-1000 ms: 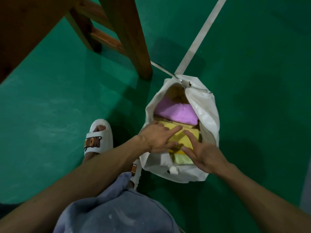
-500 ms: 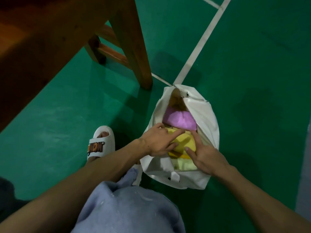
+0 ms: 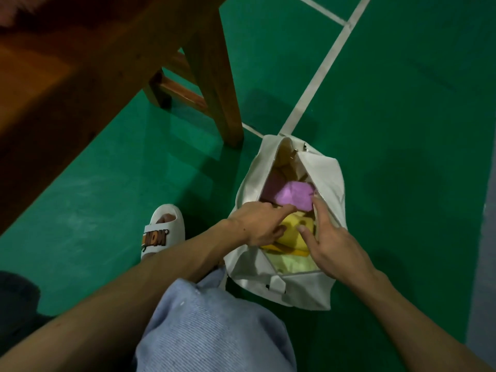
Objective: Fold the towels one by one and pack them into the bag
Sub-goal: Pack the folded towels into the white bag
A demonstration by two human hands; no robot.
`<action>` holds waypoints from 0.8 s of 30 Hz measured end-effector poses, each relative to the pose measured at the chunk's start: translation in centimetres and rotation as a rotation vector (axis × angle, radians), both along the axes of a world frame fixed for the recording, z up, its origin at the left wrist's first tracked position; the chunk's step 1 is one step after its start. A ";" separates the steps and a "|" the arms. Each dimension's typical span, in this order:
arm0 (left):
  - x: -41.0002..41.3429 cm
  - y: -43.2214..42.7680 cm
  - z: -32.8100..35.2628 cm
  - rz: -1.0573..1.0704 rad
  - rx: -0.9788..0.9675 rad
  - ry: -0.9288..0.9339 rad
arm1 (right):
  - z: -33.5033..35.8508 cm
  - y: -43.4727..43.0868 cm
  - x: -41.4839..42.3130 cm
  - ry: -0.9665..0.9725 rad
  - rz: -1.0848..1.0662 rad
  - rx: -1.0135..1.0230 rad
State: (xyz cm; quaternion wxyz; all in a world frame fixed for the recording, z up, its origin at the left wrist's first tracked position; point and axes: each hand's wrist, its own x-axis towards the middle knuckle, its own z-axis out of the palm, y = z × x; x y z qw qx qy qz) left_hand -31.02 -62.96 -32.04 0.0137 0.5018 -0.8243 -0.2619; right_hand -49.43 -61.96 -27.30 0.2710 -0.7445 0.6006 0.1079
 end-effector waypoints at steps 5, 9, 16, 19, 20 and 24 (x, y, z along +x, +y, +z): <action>0.2 -0.2 -1.1 0.026 0.101 -0.080 | -1.0 0.1 -0.3 0.035 -0.081 0.043; 0.3 -0.3 -1.0 0.017 0.142 -0.111 | -1.1 -0.2 0.2 0.036 -0.093 0.035; -0.4 -0.6 0.1 0.126 0.152 -0.087 | 1.4 -0.3 0.3 0.074 -0.147 0.050; -0.4 -0.6 0.2 0.239 0.165 -0.029 | 1.9 0.0 -0.2 0.037 -0.190 0.036; -0.3 -0.6 0.3 0.269 0.186 0.002 | 1.9 0.2 -0.4 0.031 -0.195 0.031; 0.1 -0.7 0.4 0.224 0.282 0.037 | 0.7 0.2 -0.8 0.043 -0.207 0.065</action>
